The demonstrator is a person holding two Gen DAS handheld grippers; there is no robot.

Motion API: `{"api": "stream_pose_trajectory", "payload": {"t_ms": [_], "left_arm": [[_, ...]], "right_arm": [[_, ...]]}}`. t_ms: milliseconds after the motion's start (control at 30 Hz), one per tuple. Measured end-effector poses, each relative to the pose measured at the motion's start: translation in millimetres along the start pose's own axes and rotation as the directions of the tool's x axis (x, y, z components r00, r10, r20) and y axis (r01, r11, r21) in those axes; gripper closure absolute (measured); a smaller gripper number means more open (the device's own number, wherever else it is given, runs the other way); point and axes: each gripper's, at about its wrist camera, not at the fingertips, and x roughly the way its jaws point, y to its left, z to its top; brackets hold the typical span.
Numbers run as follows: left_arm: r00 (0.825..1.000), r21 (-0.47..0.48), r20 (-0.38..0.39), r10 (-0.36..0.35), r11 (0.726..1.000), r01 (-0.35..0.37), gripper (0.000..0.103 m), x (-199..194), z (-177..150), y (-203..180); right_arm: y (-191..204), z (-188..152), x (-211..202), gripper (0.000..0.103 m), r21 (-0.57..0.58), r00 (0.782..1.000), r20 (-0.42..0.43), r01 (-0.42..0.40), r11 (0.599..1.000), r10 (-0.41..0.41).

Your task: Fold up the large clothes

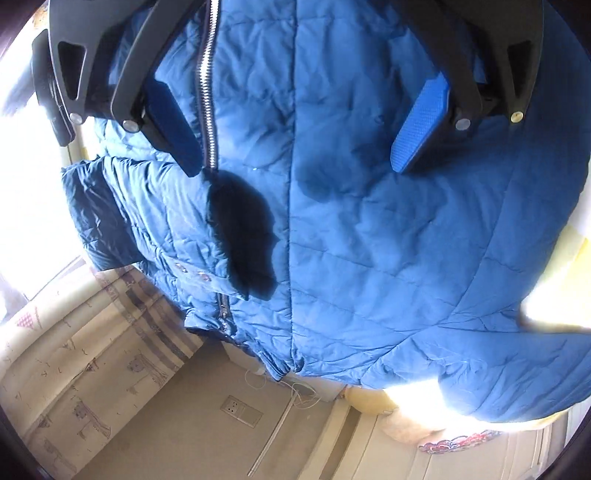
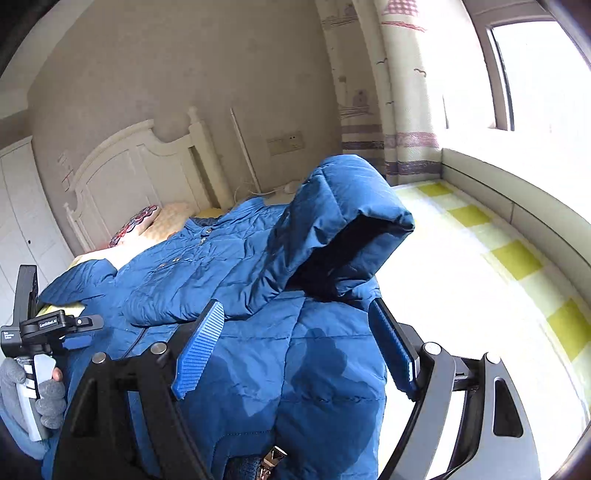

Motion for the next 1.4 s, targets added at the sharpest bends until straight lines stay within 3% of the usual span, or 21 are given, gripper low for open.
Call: {"api": "stream_pose_trajectory", "payload": {"t_ms": [100, 167, 233, 267, 300, 367, 433, 567, 633, 733, 800, 833, 867, 900, 933, 1033, 1133, 1200, 1233, 1300, 1400], "left_arm": [[0.996, -0.043, -0.016, -0.092, 0.995, 0.091, 0.002, 17, 13, -26], [0.994, -0.083, -0.045, -0.099, 0.992, 0.095, 0.005, 39, 20, -39], [0.996, -0.051, -0.077, -0.05, 0.998, 0.046, 0.021, 62, 23, -56], [0.999, 0.013, -0.041, 0.003, 1.0, -0.002, 0.032, 63, 22, -68], [0.999, 0.084, -0.049, 0.008, 0.996, -0.004, 0.063, 69, 20, -81], [0.996, 0.185, -0.002, 0.092, 0.979, -0.09, 0.08, 62, 18, -98], [0.995, 0.231, 0.064, 0.082, 0.968, -0.094, 0.088, 40, 25, -105], [0.971, 0.157, 0.211, 0.112, 0.977, -0.147, 0.089, -22, 60, -81], [0.952, 0.096, 0.254, 0.172, 0.975, -0.202, 0.089, -46, 79, -53], [0.914, 0.03, 0.271, 0.302, 0.946, -0.322, 0.089, -62, 94, -8], [0.921, 0.031, 0.223, 0.319, 0.942, -0.334, 0.088, -60, 96, 20], [0.916, 0.027, 0.206, 0.344, 0.934, -0.357, 0.083, -57, 94, 31], [0.896, 0.016, 0.211, 0.391, 0.915, -0.403, 0.075, -55, 92, 39], [0.88, 0.007, 0.225, 0.417, 0.903, -0.43, 0.044, -55, 88, 46], [0.873, -0.001, 0.253, 0.417, 0.902, -0.431, 0.023, -57, 84, 50], [0.847, 0.005, 0.363, 0.389, 0.908, -0.419, 0.022, -67, 70, 40], [0.839, 0.112, 0.394, 0.375, 0.887, -0.449, 0.022, -56, 63, 13], [0.842, 0.196, 0.324, 0.432, 0.84, -0.506, 0.024, -24, 64, 1], [0.848, 0.219, 0.269, 0.457, 0.828, -0.515, 0.032, -6, 63, 4], [0.866, 0.234, 0.16, 0.474, 0.834, -0.5, 0.038, 25, 56, 23], [0.872, 0.24, 0.157, 0.465, 0.838, -0.49, 0.035, 28, 54, 24]], "right_arm": [[-5, 2, 10, 0.025, 0.022, 0.999, -0.034, 0.034, 0.999, -0.033], [-2, -3, 14, 0.025, 0.016, 0.999, -0.032, 0.037, 0.999, -0.036], [-2, -3, 12, 0.025, 0.012, 0.999, -0.017, 0.042, 0.999, -0.042], [-2, -3, 11, 0.025, 0.011, 0.999, -0.011, 0.042, 0.999, -0.042], [-3, -3, 9, 0.025, 0.012, 0.999, -0.006, 0.043, 0.999, -0.043], [-3, -6, 10, 0.025, 0.017, 0.999, 0.0, 0.045, 0.999, -0.045], [-3, -8, 10, 0.025, 0.026, 0.999, 0.001, 0.044, 0.999, -0.045], [-7, -8, 10, 0.025, 0.042, 0.999, 0.005, 0.035, 0.999, -0.035], [-9, -8, 9, 0.025, 0.05, 1.0, 0.008, 0.027, 0.998, -0.028], [-14, -8, 9, 0.025, 0.071, 1.0, 0.009, 0.017, 0.997, -0.018], [-16, -8, 9, 0.025, 0.084, 1.0, 0.005, 0.013, 0.996, -0.013], [-17, -8, 10, 0.025, 0.088, 1.0, 0.003, 0.013, 0.996, -0.013], [-17, -8, 11, 0.025, 0.089, 1.0, 0.0, 0.013, 0.996, -0.013], [-17, -8, 11, 0.025, 0.088, 1.0, -0.003, 0.014, 0.996, -0.014], [-16, -8, 12, 0.025, 0.085, 1.0, -0.005, 0.017, 0.996, -0.016], [-15, -7, 12, 0.025, 0.081, 1.0, -0.01, 0.022, 0.996, -0.021], [-14, -7, 14, 0.025, 0.075, 0.999, -0.015, 0.031, 0.997, -0.03], [-13, -7, 14, 0.025, 0.071, 0.999, -0.015, 0.036, 0.997, -0.035], [-12, -7, 14, 0.025, 0.07, 0.999, -0.014, 0.039, 0.997, -0.038], [-12, -7, 15, 0.025, 0.067, 0.999, -0.02, 0.041, 0.997, -0.04], [-3, -5, 21, 0.025, 0.017, 0.997, -0.064, 0.053, 0.998, -0.051]]}}
